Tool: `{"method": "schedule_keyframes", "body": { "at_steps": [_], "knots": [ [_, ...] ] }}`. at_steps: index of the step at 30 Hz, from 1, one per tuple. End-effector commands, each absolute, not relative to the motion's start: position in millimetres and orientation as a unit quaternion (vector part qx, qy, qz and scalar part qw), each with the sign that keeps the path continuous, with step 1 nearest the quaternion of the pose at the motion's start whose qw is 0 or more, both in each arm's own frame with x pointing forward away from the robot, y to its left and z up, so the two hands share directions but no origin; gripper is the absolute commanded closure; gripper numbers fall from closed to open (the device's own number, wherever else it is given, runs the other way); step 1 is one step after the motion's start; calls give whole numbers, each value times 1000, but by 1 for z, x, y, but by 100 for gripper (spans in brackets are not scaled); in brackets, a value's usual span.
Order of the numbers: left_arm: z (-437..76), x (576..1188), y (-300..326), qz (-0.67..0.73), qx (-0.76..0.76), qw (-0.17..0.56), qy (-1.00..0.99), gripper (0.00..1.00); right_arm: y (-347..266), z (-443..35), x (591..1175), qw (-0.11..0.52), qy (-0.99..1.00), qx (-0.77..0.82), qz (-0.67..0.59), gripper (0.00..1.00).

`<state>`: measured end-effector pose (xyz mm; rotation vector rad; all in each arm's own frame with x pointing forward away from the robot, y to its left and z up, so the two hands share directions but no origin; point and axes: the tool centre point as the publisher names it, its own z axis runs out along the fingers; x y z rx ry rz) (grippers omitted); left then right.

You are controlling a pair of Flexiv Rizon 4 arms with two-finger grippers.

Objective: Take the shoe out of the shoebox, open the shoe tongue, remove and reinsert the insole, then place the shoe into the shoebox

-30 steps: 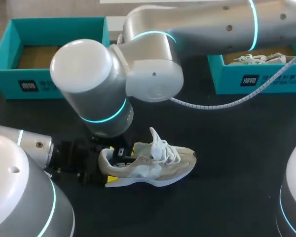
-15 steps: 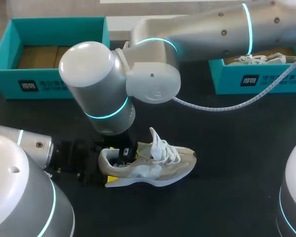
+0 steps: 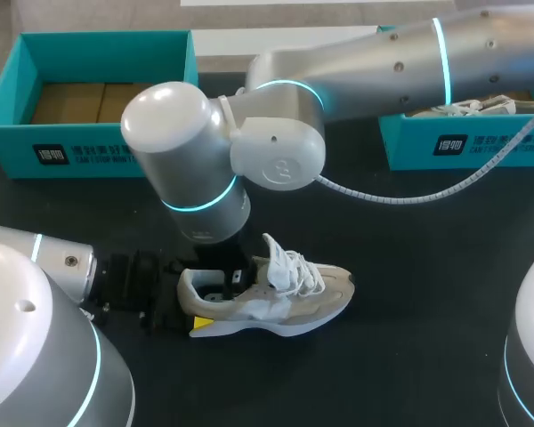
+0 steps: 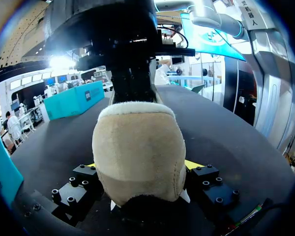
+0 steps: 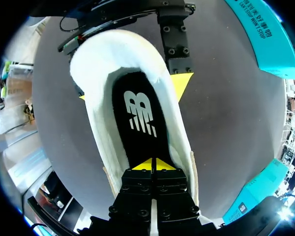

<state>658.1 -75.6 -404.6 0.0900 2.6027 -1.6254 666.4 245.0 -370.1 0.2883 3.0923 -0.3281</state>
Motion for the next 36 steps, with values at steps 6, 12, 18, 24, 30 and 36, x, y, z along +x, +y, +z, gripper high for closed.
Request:
{"method": "schedule_keyframes", "body": {
  "at_steps": [6, 12, 18, 24, 30, 36],
  "knots": [
    [-407, 658, -77, -529, 29, 37, 848, 100, 241, -378, 674, 18, 989, 100, -104, 100],
    [-407, 658, -77, -529, 29, 37, 848, 100, 240, -382, 674, 27, 988, 115, -103, 74],
    [-407, 658, -77, -529, 29, 37, 848, 100, 239, -383, 679, 47, 986, 121, -106, 71],
    [-407, 658, -77, -529, 29, 37, 848, 100, 239, -392, 685, 52, 986, 123, -99, 73],
    [-407, 658, -77, -529, 29, 37, 848, 100, 246, -409, 687, 27, 991, 95, -84, 70],
    [-407, 658, -77, -529, 29, 37, 848, 100, 249, -421, 675, -5, 994, 74, -79, 100]
  ]
}}
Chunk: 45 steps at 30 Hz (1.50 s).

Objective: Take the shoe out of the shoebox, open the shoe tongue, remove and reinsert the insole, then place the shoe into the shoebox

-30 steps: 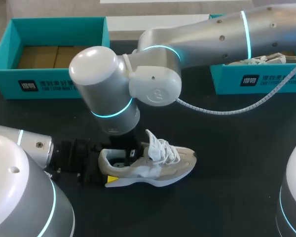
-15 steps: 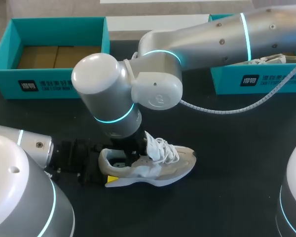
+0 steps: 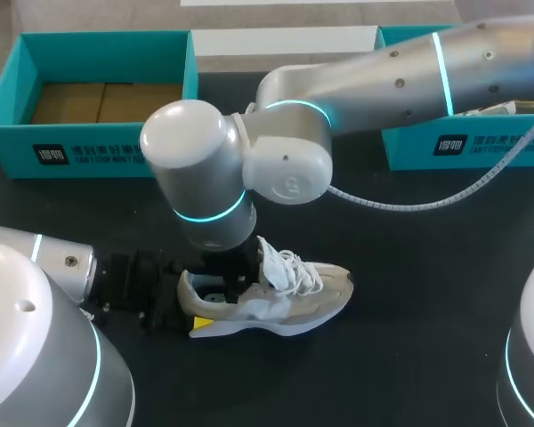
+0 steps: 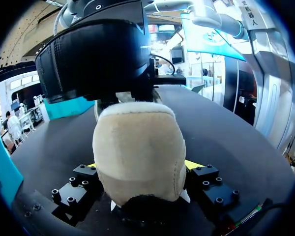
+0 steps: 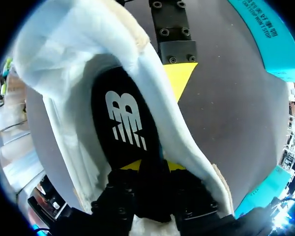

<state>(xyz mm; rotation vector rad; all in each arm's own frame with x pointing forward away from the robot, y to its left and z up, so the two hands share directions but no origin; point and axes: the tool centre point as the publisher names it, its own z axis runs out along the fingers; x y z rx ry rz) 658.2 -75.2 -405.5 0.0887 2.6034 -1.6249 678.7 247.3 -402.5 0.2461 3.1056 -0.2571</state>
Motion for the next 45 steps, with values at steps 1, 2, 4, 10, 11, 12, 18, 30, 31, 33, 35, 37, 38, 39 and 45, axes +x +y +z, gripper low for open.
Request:
{"method": "schedule_keyframes", "body": {
  "at_steps": [1, 2, 4, 10, 11, 12, 18, 30, 31, 33, 35, 37, 38, 39, 45],
  "knots": [
    [-407, 658, -77, -529, 29, 37, 848, 100, 248, -422, 673, -8, 994, 73, -79, 100],
    [-407, 658, -77, -529, 29, 37, 848, 100, 248, -422, 670, -10, 994, 73, -80, 100],
    [-407, 658, -77, -529, 29, 37, 848, 100, 246, -420, 666, -14, 994, 79, -78, 100],
    [-407, 658, -77, -529, 29, 37, 848, 100, 235, -408, 658, -14, 992, 101, -70, 100],
    [-407, 658, -77, -529, 29, 37, 848, 100, 232, -403, 658, -12, 992, 107, -66, 100],
    [-407, 658, -77, -529, 29, 37, 848, 100, 230, -397, 660, -6, 992, 113, -61, 100],
    [-407, 658, -77, -529, 29, 37, 848, 100, 220, -361, 669, 20, 991, 128, -32, 100],
    [-407, 658, -77, -529, 29, 37, 848, 100, 205, -316, 678, 59, 991, 116, -25, 100],
    [-407, 658, -77, -529, 29, 37, 848, 100, 204, -314, 678, 61, 991, 117, -25, 100],
    [-407, 658, -77, -529, 29, 37, 848, 100, 201, -307, 679, 69, 990, 123, -18, 100],
    [-407, 658, -77, -529, 29, 37, 848, 100, 202, -302, 680, 73, 990, 122, -13, 100],
    [-407, 658, -77, -529, 29, 37, 848, 100, 204, -298, 680, 76, 990, 119, -5, 100],
    [-407, 658, -77, -529, 29, 37, 848, 100, 205, -297, 679, 76, 990, 118, -4, 100],
    [-407, 658, -77, -529, 29, 37, 848, 100, 207, -295, 679, 76, 990, 116, -1, 100],
    [-407, 658, -77, -529, 29, 37, 848, 100, 211, -293, 677, 72, 992, 106, 16, 100]
  ]
}}
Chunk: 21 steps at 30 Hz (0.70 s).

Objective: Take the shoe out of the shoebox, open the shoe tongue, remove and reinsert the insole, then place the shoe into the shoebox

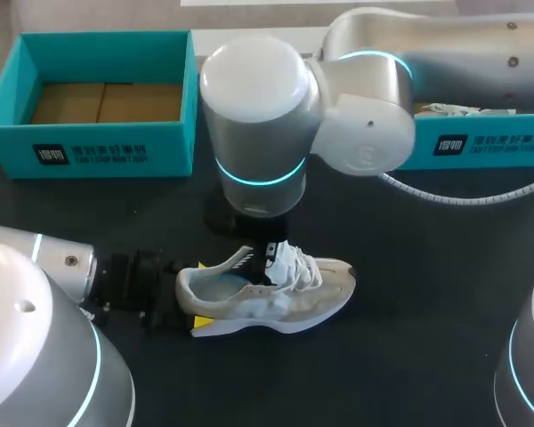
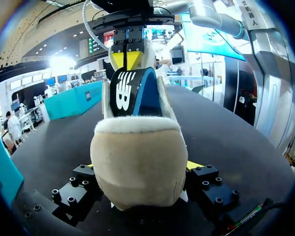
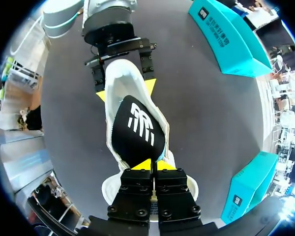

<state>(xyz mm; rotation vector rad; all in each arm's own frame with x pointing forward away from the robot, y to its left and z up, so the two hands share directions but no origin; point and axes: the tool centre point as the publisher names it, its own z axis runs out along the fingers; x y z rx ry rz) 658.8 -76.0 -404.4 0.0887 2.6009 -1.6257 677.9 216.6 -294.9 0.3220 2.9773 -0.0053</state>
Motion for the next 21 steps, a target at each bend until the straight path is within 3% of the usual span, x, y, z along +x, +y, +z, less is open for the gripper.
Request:
{"method": "schedule_keyframes", "body": {
  "at_steps": [1, 21],
  "knots": [
    [-407, 658, -77, -529, 29, 37, 848, 100, 211, -294, 677, 68, 992, 106, 23, 100],
    [-407, 658, -77, -529, 29, 37, 848, 100, 229, -312, 680, 47, 993, 83, 73, 100]
  ]
}}
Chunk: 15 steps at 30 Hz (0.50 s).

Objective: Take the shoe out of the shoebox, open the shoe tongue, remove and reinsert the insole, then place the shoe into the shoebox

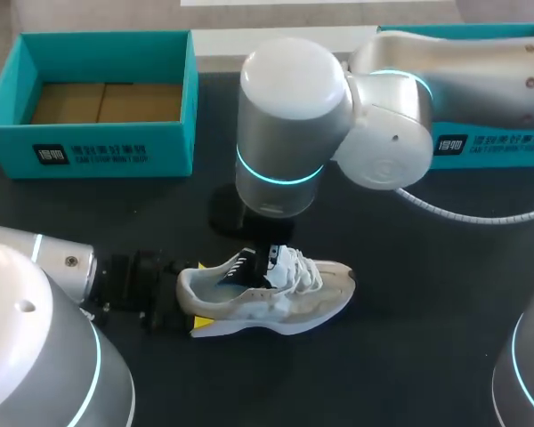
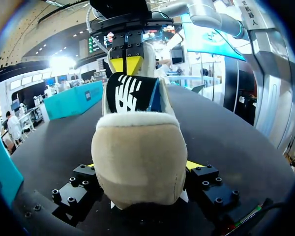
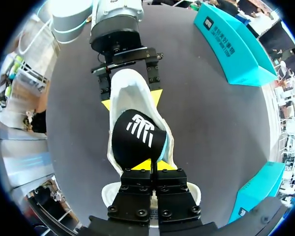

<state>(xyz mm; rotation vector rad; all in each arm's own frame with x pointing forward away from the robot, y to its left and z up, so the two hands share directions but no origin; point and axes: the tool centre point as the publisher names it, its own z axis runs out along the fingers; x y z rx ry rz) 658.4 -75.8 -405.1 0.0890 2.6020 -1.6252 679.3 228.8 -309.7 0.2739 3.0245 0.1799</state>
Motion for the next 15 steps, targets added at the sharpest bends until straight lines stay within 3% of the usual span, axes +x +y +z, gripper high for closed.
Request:
{"method": "schedule_keyframes", "body": {
  "at_steps": [1, 15],
  "knots": [
    [-407, 658, -77, -529, 29, 37, 848, 100, 230, -312, 681, 46, 993, 77, 74, 100],
    [-407, 658, -77, -529, 29, 37, 848, 100, 251, -309, 684, 37, 993, 32, 109, 100]
  ]
}}
